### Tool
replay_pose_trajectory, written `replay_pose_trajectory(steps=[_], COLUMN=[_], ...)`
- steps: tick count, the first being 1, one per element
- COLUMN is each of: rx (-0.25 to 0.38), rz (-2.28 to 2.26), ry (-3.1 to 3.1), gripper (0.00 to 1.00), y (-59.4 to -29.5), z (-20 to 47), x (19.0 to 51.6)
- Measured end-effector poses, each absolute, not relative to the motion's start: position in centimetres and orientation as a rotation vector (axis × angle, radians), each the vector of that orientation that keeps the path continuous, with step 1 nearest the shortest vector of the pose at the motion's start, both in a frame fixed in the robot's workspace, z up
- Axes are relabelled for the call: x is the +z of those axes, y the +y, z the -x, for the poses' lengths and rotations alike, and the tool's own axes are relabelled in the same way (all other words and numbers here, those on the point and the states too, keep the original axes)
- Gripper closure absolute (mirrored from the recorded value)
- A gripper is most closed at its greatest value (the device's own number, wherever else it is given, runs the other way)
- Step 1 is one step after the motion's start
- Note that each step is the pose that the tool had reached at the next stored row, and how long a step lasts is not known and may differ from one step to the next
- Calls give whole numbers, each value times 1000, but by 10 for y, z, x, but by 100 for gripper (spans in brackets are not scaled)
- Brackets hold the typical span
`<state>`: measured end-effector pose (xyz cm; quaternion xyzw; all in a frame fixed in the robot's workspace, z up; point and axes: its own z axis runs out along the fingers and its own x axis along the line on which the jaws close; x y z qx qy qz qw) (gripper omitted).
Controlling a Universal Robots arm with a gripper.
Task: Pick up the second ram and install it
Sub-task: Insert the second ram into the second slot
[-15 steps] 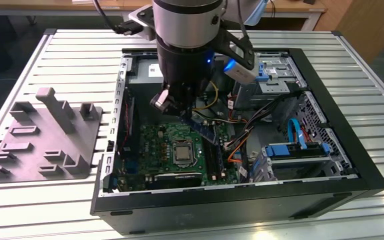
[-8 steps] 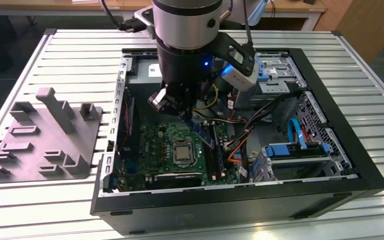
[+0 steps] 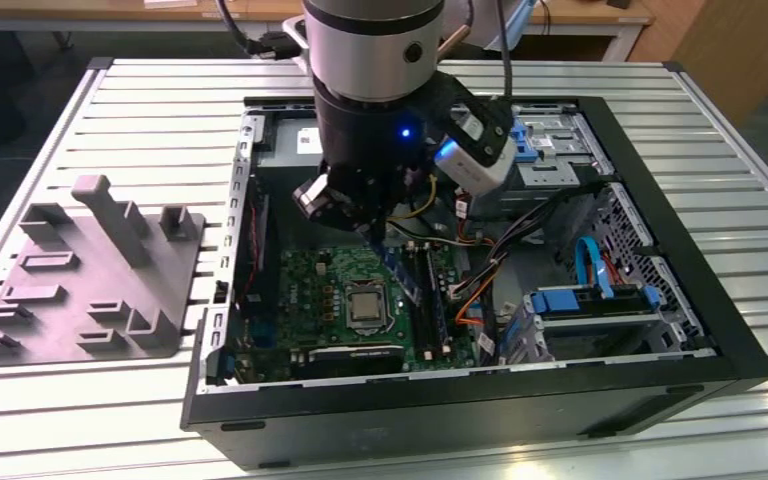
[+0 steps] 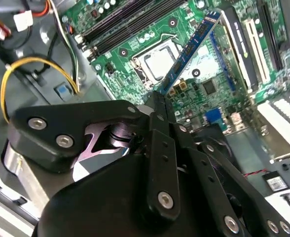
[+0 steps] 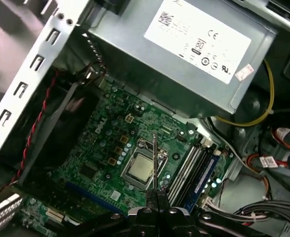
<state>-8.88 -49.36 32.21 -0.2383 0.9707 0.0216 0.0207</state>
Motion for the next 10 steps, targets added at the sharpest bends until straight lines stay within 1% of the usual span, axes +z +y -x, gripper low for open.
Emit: replay_pose_trajectory(steps=[10], rx=[61], rz=[464], ry=[3061], gripper=[89], y=[-494], z=[89], x=[320])
